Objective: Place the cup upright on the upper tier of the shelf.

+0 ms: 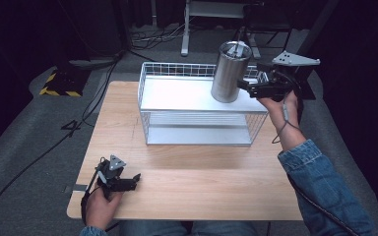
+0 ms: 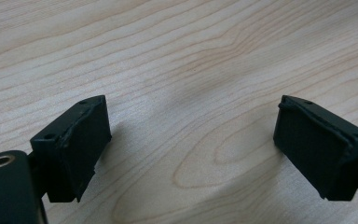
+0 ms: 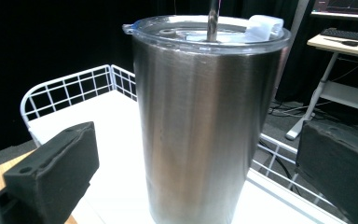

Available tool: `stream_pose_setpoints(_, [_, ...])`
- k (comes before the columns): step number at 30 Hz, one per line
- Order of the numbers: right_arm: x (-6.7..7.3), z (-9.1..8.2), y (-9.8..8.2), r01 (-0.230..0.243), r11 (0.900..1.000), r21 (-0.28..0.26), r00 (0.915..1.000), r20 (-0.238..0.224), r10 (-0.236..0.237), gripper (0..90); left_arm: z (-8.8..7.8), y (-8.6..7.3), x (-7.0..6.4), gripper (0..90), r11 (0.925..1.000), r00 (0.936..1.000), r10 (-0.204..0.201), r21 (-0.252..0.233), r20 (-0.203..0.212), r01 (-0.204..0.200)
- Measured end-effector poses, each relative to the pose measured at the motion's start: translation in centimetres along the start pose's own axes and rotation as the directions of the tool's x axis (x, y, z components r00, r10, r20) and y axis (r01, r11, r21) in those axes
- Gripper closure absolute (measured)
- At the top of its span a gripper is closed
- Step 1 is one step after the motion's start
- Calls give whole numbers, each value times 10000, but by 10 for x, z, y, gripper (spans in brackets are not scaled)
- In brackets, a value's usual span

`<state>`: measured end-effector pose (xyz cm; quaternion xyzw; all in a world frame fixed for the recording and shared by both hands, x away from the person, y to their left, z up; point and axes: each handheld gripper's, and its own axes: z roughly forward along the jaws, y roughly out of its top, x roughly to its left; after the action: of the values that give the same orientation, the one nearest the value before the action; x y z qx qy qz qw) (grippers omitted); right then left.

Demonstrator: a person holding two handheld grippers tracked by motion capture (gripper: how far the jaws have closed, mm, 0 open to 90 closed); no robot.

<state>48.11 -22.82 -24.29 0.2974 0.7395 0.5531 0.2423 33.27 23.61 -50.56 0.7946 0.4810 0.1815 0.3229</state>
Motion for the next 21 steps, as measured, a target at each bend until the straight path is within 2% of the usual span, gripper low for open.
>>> stream_pose_setpoints(5, [0,-12,-1,-28,9999,148,10000,8,28,0,0,0,0,113,10000,10000,2,1,0,-2])
stream_pose_setpoints(8, [0,-24,-6,188,9992,348,9998,43,-189,0,0,0,0,113,10000,10000,-27,-20,8,27])
stream_pose_setpoints(18, [-4,-58,-22,125,9992,373,9999,-17,-125,0,1,1,0,113,10000,10000,-17,6,-19,17])
stream_pose_setpoints(21, [-4,-64,-25,152,9989,446,9999,-21,-151,0,1,1,0,113,10000,10000,-18,4,-10,18])
